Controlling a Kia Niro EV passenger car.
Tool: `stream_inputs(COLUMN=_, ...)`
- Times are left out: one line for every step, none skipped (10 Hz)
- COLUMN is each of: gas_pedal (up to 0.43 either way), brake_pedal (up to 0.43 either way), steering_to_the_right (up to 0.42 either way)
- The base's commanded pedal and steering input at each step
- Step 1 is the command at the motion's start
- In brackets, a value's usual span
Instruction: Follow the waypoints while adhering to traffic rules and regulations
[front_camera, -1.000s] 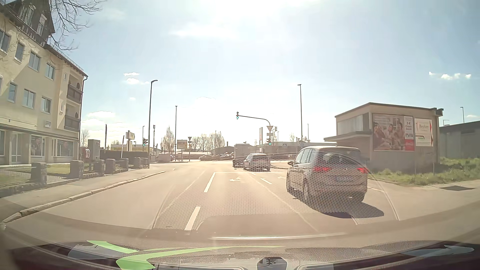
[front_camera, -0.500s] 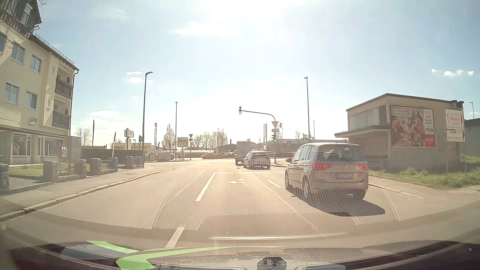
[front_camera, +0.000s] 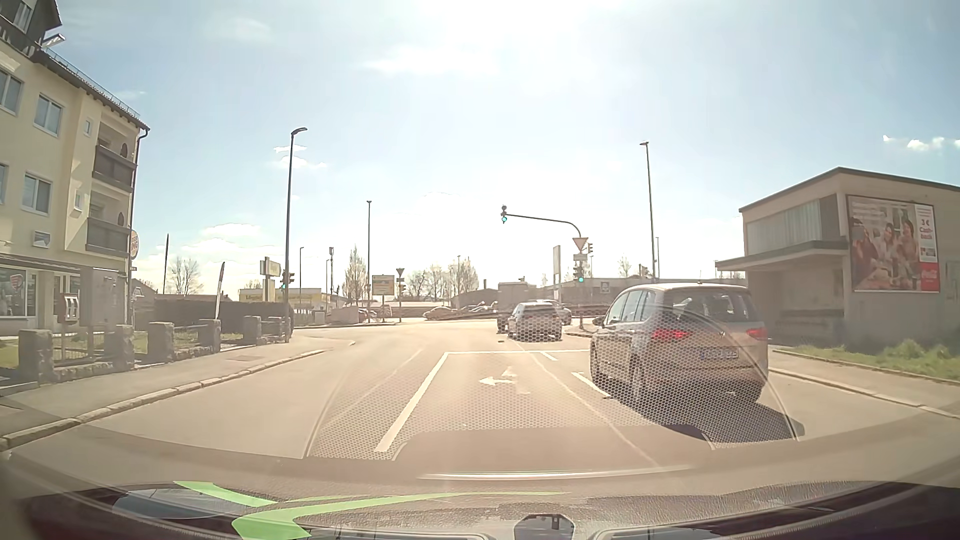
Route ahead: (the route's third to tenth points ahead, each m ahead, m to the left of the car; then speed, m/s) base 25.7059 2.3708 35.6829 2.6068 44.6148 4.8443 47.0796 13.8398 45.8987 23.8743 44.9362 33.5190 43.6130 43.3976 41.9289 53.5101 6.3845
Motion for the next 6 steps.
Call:
stream_inputs(gas_pedal=0.28, brake_pedal=0.0, steering_to_the_right=-0.051)
stream_inputs(gas_pedal=0.268, brake_pedal=0.0, steering_to_the_right=-0.045)
stream_inputs(gas_pedal=0.26, brake_pedal=0.0, steering_to_the_right=-0.037)
stream_inputs(gas_pedal=0.228, brake_pedal=0.0, steering_to_the_right=-0.031)
stream_inputs(gas_pedal=0.209, brake_pedal=0.0, steering_to_the_right=-0.026)
stream_inputs(gas_pedal=0.169, brake_pedal=0.0, steering_to_the_right=-0.02)
